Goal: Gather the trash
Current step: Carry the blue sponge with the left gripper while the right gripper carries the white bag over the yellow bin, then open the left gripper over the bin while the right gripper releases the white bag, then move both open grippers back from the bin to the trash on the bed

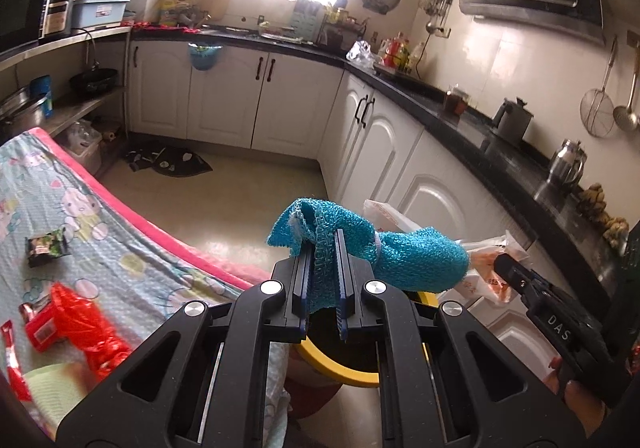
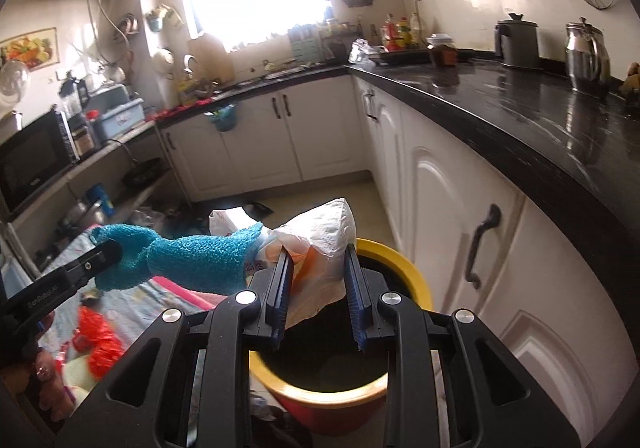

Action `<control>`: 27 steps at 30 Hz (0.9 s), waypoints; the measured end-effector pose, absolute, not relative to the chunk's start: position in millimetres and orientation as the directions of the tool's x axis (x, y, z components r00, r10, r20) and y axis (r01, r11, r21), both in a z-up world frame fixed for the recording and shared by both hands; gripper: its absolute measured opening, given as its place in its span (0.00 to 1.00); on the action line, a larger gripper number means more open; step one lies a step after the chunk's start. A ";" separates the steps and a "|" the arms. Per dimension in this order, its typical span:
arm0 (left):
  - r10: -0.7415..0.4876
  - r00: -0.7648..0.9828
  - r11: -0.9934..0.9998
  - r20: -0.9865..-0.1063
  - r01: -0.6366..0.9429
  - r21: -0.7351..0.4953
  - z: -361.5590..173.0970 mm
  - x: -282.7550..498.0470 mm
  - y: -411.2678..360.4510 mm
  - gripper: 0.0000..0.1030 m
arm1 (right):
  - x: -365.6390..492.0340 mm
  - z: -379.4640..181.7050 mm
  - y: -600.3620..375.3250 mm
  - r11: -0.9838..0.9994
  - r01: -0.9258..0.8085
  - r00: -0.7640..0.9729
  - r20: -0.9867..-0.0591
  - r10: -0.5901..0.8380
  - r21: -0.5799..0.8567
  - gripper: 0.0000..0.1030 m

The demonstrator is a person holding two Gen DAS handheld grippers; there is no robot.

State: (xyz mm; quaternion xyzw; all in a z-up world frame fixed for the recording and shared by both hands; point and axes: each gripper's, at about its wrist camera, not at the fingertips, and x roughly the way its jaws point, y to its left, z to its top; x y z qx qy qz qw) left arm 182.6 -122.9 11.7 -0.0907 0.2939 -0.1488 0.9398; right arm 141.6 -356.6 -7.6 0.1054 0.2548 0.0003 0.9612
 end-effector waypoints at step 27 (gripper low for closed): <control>-0.329 0.709 0.943 -0.624 0.211 -0.257 -37.0 218.0 -138.2 0.79 | 177.6 -67.2 -381.5 0.971 0.176 0.778 -0.627 -0.038 0.160 0.67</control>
